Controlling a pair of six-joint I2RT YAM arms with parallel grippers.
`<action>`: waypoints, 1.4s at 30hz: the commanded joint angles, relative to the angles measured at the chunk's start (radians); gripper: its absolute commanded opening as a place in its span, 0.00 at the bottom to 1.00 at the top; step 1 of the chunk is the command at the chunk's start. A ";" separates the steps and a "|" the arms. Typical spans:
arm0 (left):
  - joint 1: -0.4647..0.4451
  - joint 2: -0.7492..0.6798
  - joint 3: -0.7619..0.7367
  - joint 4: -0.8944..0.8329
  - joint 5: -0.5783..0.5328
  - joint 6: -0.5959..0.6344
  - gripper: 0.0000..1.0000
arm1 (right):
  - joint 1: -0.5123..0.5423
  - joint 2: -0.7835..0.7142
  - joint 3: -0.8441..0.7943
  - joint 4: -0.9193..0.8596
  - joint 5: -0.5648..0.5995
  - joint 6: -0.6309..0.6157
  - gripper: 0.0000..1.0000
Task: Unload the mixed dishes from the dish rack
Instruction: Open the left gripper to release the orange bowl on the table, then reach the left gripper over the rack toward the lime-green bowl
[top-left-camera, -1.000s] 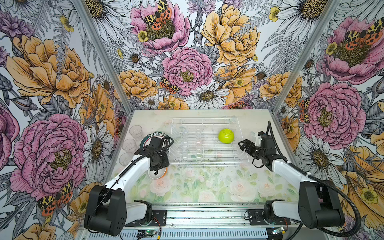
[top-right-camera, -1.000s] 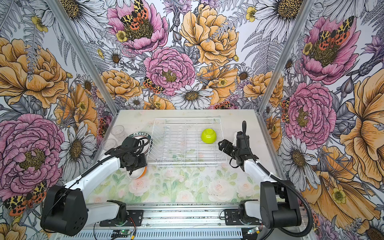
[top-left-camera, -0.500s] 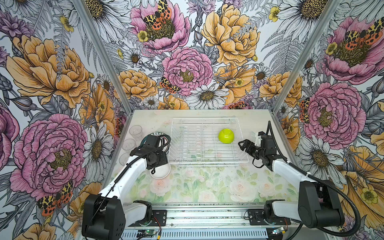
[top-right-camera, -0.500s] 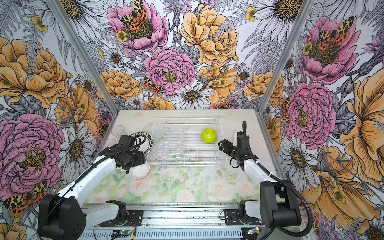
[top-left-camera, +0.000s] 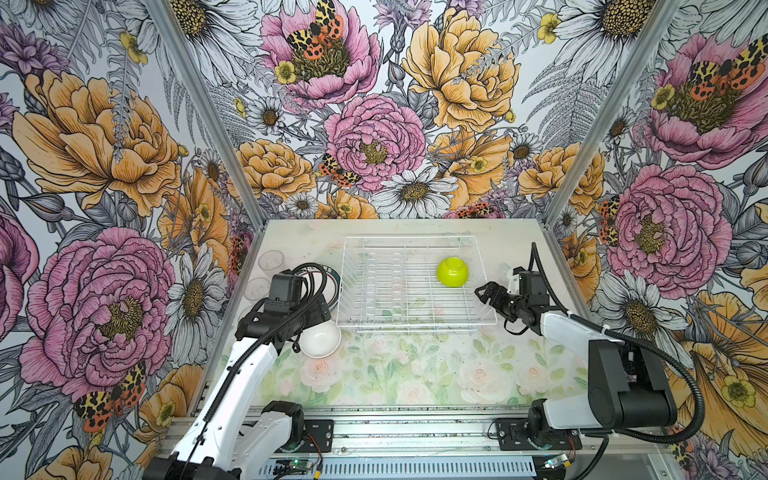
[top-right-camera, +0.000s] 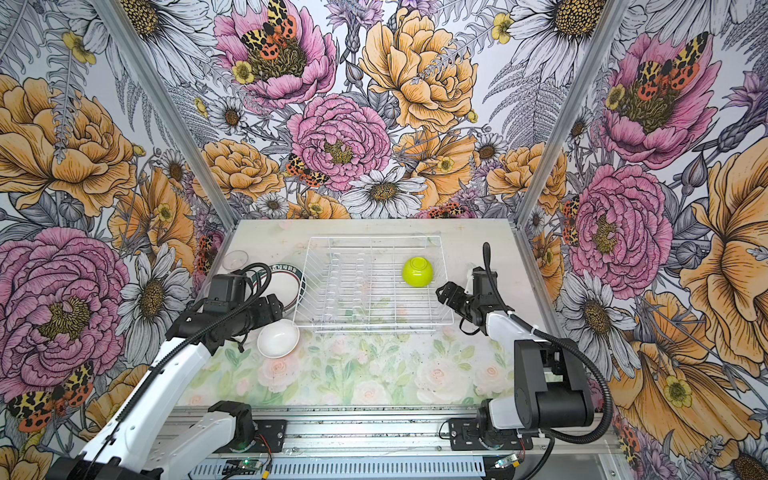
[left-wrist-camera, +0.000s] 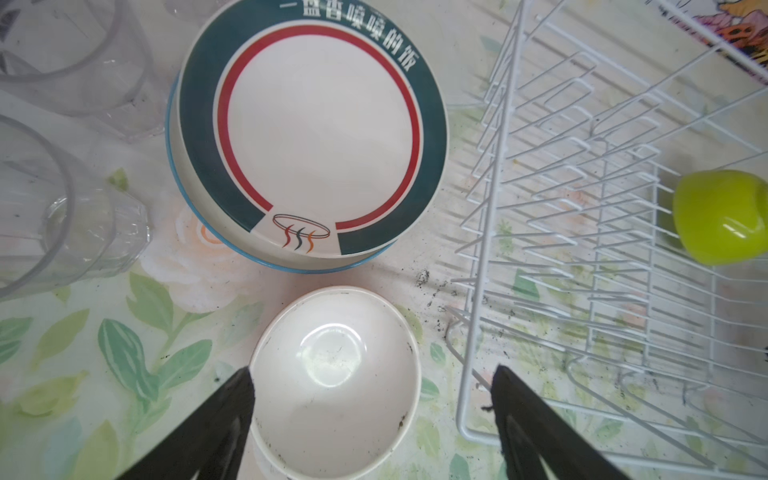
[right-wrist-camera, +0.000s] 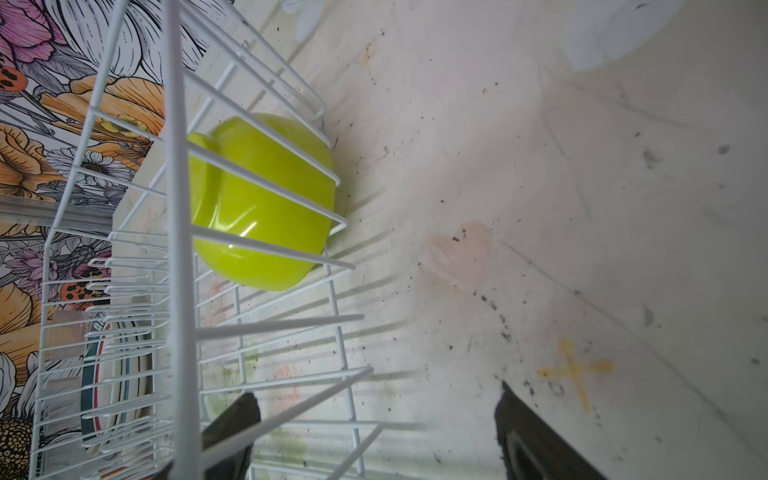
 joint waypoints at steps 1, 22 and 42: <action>-0.023 -0.085 0.036 0.128 0.053 -0.039 0.93 | -0.007 0.021 0.038 0.035 -0.033 0.001 0.90; -0.357 0.312 0.138 0.590 0.136 -0.064 0.98 | -0.012 -0.080 0.011 0.031 -0.104 0.009 0.90; -0.472 0.841 0.447 0.732 0.339 -0.127 0.99 | -0.050 -0.231 -0.069 0.015 -0.209 -0.017 0.91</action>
